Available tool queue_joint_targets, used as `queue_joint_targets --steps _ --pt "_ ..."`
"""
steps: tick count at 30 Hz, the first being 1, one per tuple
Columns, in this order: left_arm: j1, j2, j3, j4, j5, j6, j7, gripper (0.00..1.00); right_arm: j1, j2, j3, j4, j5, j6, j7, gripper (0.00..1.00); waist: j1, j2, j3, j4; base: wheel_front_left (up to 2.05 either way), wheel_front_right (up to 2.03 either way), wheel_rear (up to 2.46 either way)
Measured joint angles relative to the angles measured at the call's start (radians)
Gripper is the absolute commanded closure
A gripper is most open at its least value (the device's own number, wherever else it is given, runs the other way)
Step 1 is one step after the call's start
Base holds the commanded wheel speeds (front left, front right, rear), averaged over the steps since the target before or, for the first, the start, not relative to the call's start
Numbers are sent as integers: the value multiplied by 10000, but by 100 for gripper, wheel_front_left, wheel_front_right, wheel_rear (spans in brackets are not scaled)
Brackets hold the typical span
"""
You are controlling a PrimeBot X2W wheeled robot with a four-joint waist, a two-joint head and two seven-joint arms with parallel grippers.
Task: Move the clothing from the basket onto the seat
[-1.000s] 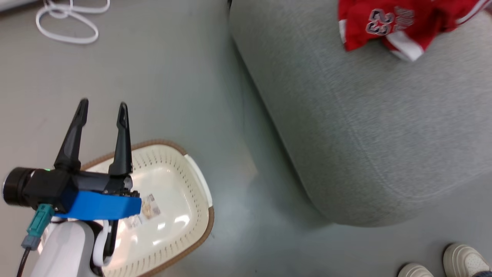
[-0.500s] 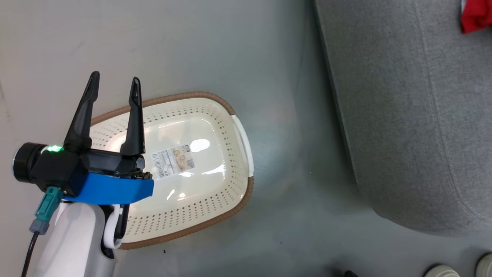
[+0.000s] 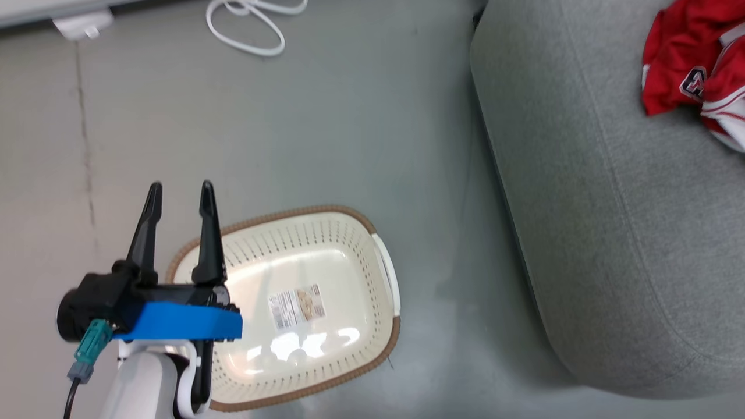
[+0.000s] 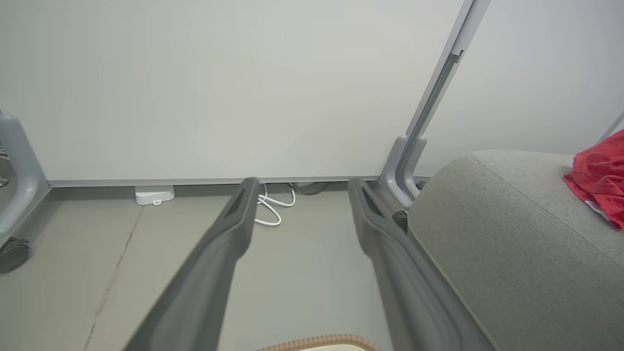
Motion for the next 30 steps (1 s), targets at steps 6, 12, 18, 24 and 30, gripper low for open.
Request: queue_joint_targets --steps 6,12,18,24,30 --pt "1063 -355 696 343 -50 8 -2 0 2068 765 803 -1365 441 0 -525 0 -1 0 -1421 203 0 0 0" --pt "2111 -510 1413 602 -40 228 -2 0 3898 1450 1829 -2360 211 0 -1101 0 -3 1 -2842 399 0 0 0" --pt "2894 -635 1755 819 12 263 -2 0 5543 2050 2288 -2918 -360 -2 -1835 0 -4 1 -4050 718 0 0 0" --pt "3394 -652 1875 890 136 88 -4 0 6660 2638 2422 -3020 -380 0 -2305 0 -3 1 -4735 1273 0 0 0" --pt "3697 -656 1960 995 217 -73 -8 0 7484 3087 2477 -2961 -550 -2 -2560 0 -2 1 -5162 1711 0 0 0"
